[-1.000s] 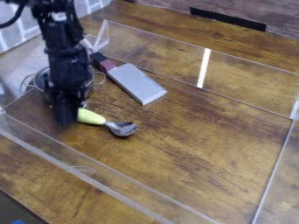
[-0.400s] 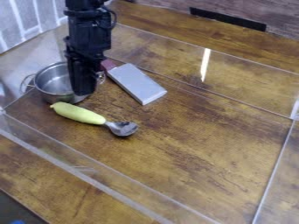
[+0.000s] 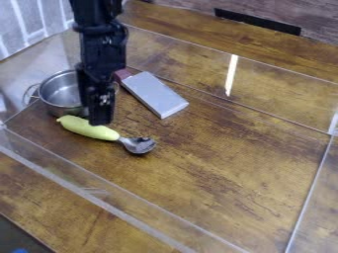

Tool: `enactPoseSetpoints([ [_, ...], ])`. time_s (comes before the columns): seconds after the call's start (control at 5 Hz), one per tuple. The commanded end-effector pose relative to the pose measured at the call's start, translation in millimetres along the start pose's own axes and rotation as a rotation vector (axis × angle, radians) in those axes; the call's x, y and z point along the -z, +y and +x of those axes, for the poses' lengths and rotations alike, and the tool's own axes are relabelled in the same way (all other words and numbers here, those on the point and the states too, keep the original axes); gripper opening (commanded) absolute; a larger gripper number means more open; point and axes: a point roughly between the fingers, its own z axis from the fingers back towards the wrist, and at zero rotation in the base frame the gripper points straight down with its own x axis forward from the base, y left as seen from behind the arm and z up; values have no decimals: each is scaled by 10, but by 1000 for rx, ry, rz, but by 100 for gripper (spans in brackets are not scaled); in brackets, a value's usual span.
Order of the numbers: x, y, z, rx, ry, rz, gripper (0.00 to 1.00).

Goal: Move the toy knife to the right side of the table

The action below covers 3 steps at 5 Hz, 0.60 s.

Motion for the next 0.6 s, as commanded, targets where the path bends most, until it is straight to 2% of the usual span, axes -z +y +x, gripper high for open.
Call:
enactPoseSetpoints([
  [0.0, 43, 5, 51, 108, -24, 39, 100],
  [0.2, 176, 2, 85, 162, -30, 39, 100],
  [0.4, 262, 8, 109, 178, -35, 35, 100],
])
